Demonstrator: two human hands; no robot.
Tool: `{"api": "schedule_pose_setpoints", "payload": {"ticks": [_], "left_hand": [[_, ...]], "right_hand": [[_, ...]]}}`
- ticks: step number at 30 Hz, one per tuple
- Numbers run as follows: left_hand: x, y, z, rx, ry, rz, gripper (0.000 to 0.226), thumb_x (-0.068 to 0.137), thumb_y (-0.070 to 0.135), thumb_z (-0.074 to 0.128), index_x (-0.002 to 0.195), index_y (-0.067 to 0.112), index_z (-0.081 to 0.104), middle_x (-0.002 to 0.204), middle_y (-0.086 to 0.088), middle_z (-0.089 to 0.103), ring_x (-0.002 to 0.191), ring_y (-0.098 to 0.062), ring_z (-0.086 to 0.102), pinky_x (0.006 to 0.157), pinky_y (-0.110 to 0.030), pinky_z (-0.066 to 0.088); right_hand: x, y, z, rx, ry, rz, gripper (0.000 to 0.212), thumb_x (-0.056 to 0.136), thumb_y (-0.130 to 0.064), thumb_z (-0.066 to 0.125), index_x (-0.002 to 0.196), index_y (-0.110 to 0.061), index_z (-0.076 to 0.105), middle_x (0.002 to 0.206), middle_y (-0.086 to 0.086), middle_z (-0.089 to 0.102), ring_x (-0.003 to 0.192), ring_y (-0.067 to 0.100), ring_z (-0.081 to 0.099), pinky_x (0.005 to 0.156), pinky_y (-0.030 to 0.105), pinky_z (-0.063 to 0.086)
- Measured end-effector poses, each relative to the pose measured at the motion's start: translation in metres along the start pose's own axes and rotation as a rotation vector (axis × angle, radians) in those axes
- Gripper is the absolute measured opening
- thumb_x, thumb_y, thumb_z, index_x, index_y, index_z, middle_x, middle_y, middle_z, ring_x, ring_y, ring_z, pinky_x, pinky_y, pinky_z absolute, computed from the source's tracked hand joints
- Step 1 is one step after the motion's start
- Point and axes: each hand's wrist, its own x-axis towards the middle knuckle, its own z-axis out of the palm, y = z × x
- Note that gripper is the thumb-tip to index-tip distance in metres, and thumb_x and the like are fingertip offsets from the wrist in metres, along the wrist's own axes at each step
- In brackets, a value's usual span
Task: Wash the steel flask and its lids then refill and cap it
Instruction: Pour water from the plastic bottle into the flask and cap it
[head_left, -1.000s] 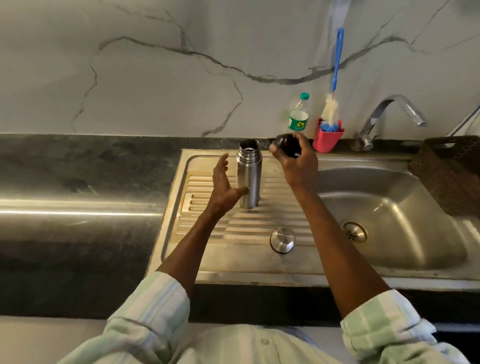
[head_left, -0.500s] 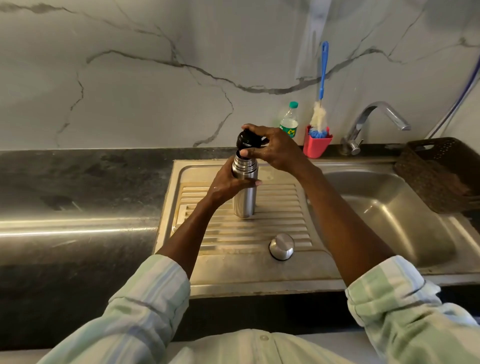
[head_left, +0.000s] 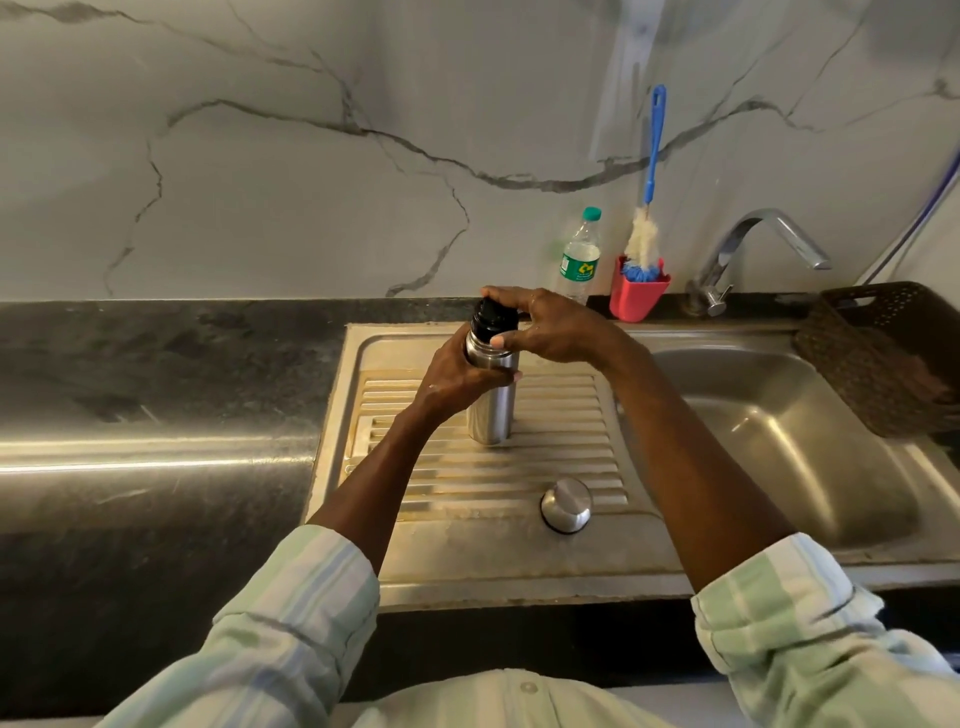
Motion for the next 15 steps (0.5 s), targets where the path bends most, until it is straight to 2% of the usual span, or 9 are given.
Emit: {"api": "schedule_pose_setpoints", "payload": {"ticks": [2,8,13,15], "left_hand": [[0.001,0.0,0.0,0.003,-0.001,0.0,0.071,0.067,0.016,0.091,0.129,0.016,0.055,0.116,-0.001,0.069,0.102,-0.014,0.067,0.086,-0.027,0.056],[0.002,-0.003,0.002,0.019,0.011,-0.027,0.073,0.065,0.018,0.092,0.128,0.018,0.056,0.114,-0.001,0.07,0.101,-0.015,0.068,0.086,-0.03,0.057],[-0.001,0.001,0.006,0.049,0.055,-0.038,0.065,0.067,0.017,0.09,0.122,0.023,0.055,0.106,0.007,0.068,0.093,-0.005,0.066,0.075,-0.014,0.052],[-0.002,0.001,0.008,0.054,0.074,-0.049,0.065,0.068,0.016,0.089,0.121,0.024,0.054,0.104,0.009,0.067,0.092,-0.004,0.066,0.073,-0.011,0.051]], "right_hand": [[0.002,-0.002,-0.004,0.01,-0.033,-0.014,0.063,0.095,-0.008,0.059,0.152,-0.015,0.032,0.159,0.0,0.03,0.145,0.019,0.029,0.113,0.028,0.027],[0.004,-0.008,-0.003,-0.053,0.124,0.0,0.053,0.088,-0.008,0.069,0.137,-0.018,0.055,0.138,0.004,0.057,0.127,0.02,0.052,0.098,0.022,0.039],[0.002,-0.013,-0.006,-0.101,0.158,-0.016,0.051,0.083,-0.015,0.076,0.131,-0.014,0.059,0.13,0.007,0.062,0.119,0.02,0.057,0.095,0.022,0.042],[-0.001,-0.015,-0.005,-0.104,0.186,-0.02,0.05,0.082,-0.019,0.077,0.129,-0.014,0.06,0.127,0.006,0.063,0.116,0.02,0.059,0.094,0.022,0.044]]}}
